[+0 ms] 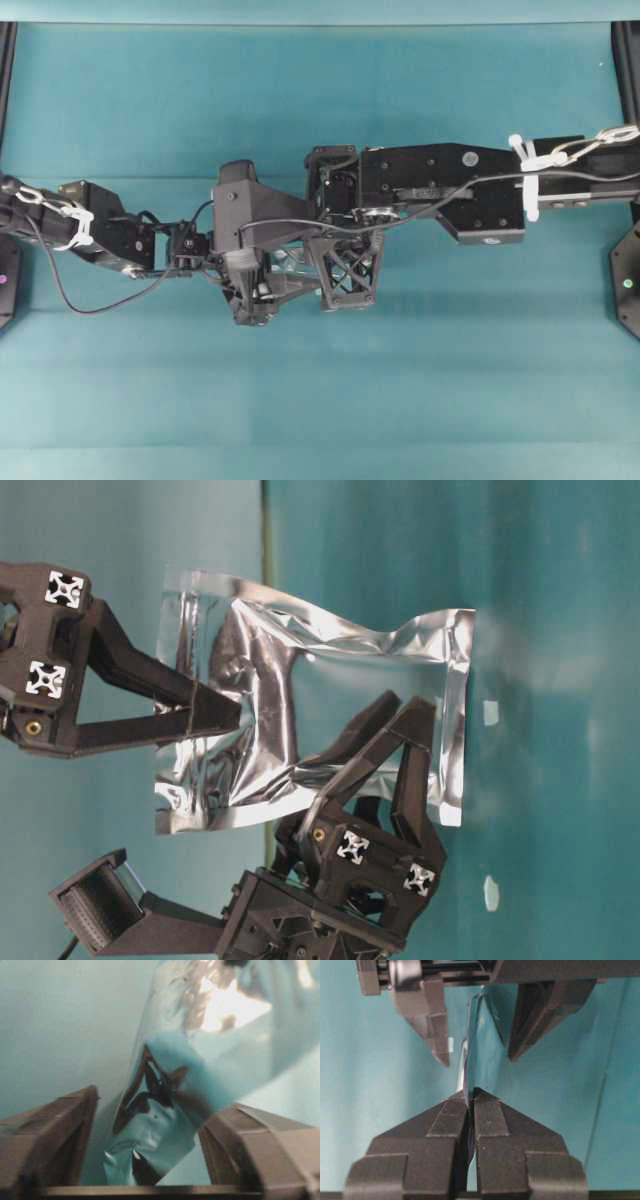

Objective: Hand over the silver zip bag and make it stand upright.
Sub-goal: 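Reach the left gripper to the bag's free edge and close on it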

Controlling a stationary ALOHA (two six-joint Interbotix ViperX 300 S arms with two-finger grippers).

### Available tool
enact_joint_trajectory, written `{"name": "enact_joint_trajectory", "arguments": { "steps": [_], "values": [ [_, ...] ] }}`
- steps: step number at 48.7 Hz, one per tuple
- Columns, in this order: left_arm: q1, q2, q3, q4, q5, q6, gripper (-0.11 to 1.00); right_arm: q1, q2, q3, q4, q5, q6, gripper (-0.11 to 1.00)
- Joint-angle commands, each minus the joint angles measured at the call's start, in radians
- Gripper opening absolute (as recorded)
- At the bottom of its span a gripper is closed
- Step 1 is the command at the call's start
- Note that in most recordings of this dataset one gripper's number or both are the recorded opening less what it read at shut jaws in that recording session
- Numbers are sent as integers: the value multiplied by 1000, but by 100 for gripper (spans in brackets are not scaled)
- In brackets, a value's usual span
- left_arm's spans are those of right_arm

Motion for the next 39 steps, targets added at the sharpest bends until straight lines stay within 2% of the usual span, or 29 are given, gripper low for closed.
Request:
{"name": "enact_joint_trajectory", "arguments": {
  "steps": [1, 5, 12, 39],
  "values": [
    [-2, -3, -6, 2, -15, 6, 73, 3, -9, 0, -2, -3, -2, 2],
    [-2, 3, -6, 2, -15, 15, 60, 2, -9, 3, -3, -3, -2, 2],
    [-2, 6, -3, 2, -3, 31, 32, 3, -11, 5, -3, -11, 5, 2],
    [-2, 6, 0, 2, 17, 44, 32, 9, -14, 12, -3, -15, 3, 2]
  ]
}}
